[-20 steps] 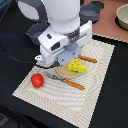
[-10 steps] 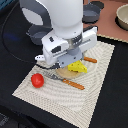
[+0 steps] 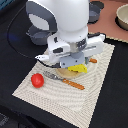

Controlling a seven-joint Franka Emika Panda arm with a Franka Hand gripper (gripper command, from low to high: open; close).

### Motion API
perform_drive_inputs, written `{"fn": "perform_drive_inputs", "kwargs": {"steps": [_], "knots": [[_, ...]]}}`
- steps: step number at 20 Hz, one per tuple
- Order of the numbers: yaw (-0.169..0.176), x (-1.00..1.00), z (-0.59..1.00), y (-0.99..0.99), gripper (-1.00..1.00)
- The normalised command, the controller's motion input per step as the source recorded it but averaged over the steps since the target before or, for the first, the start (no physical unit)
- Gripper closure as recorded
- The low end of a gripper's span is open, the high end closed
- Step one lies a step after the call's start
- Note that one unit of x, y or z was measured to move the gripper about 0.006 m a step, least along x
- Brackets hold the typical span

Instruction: Interact with the objects in diverse but meaningful ways.

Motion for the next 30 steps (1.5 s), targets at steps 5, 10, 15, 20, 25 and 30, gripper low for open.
{"fn": "perform_drive_inputs", "kwargs": {"steps": [5, 10, 15, 20, 25, 30], "knots": [[0.0, 0.23, 0.0, 0.07, -1.0], [0.0, 0.25, 0.0, 0.06, -1.0], [0.0, 0.22, 0.0, 0.04, -1.0], [0.0, 0.18, 0.0, 0.0, 1.0], [-0.001, 0.3, 0.18, 0.08, 1.0], [0.0, 0.34, 0.22, 0.13, 1.0]]}}
